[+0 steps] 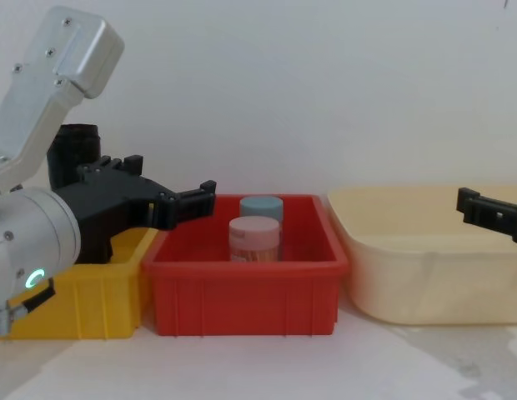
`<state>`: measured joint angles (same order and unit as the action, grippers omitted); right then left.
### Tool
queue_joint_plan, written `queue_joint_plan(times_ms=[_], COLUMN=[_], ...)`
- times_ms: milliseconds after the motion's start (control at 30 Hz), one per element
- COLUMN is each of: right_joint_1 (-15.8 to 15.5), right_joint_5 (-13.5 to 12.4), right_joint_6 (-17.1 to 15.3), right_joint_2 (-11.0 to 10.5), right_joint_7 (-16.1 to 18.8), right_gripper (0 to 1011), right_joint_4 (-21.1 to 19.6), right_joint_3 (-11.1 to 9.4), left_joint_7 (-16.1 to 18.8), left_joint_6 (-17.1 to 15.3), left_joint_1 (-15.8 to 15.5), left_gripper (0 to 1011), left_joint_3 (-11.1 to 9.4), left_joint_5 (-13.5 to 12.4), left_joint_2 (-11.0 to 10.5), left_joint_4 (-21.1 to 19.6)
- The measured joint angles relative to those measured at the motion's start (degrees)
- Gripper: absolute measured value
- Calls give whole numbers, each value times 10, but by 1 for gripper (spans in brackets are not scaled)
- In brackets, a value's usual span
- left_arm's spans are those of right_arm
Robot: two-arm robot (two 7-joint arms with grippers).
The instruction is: Pick up the garbage bag with the one hand and transfer it to the other hand.
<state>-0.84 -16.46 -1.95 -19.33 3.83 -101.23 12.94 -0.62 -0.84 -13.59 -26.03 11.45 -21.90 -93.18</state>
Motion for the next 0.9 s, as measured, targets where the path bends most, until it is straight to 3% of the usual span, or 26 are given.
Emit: queue_joint_plan(times_ms=[900], right_joint_1=[0], right_joint_5=[0], right_joint_6=[0], right_joint_2=[0], right_joint_7=[0], right_gripper=[1002], right_joint_4=[0], right_joint_3=[0], left_joint_7=[0], left_joint_6=[0], left_joint_1=[0], left_gripper=[1002], left_joint_3=[0], left_joint_5=[0], left_joint_2=[0], left_joint_4=[0])
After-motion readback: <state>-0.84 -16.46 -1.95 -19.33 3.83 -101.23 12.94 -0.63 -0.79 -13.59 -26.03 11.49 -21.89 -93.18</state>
